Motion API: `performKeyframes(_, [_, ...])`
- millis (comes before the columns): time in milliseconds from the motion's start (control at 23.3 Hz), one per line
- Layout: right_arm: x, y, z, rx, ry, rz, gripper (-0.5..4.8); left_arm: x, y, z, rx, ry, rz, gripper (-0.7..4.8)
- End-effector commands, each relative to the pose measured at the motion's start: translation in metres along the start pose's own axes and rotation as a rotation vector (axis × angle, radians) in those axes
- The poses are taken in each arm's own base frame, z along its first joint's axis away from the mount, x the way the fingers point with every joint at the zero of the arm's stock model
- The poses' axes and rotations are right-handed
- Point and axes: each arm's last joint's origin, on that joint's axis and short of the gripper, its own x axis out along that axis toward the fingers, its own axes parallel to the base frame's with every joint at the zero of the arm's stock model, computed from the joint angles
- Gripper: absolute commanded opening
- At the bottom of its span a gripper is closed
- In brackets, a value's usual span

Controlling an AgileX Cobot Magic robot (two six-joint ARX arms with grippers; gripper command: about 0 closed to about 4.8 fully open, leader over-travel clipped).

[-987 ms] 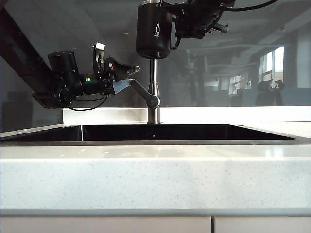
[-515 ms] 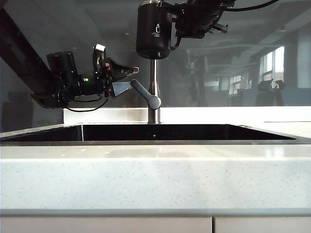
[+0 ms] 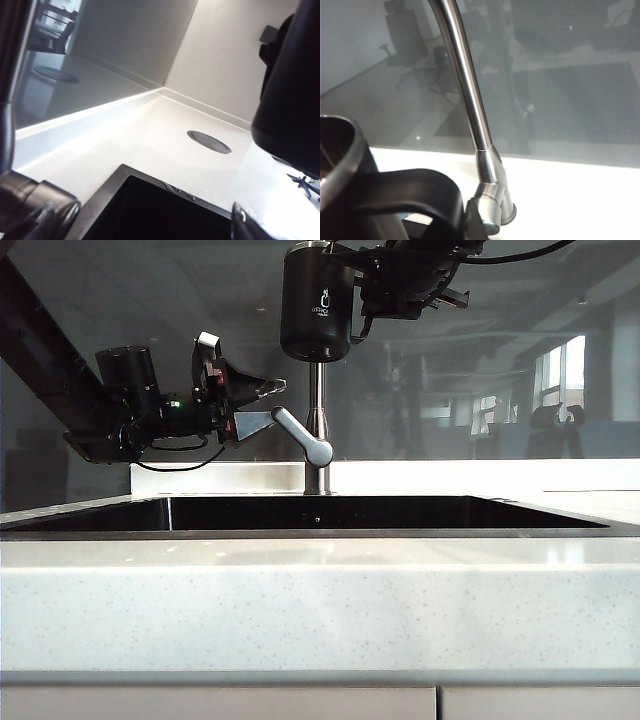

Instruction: Pick up the mug next to the sink, go to the faucet to get some water, pour the water into the sink, and finally put the mug back to its place.

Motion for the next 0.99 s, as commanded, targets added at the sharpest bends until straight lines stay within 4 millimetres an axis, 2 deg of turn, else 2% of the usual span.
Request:
performKeyframes(43, [-0.003, 0.003, 0.012, 0.012, -0.065, 0.017, -0.04, 0.003, -0.005, 0.005, 0.049, 0.014, -0.036, 4.79])
performKeyframes(601, [-0.003, 0.003, 0.012, 0.012, -0.065, 0.017, -0.04, 0.002, -0.001, 0.007, 0.226, -0.079, 0.082, 4.79])
performKeyframes(987, [-0.003, 0.003, 0.012, 0.012, -0.065, 0.017, -0.04, 0.001, 0.010, -0.004, 0.232, -0.035, 0.176, 4.79])
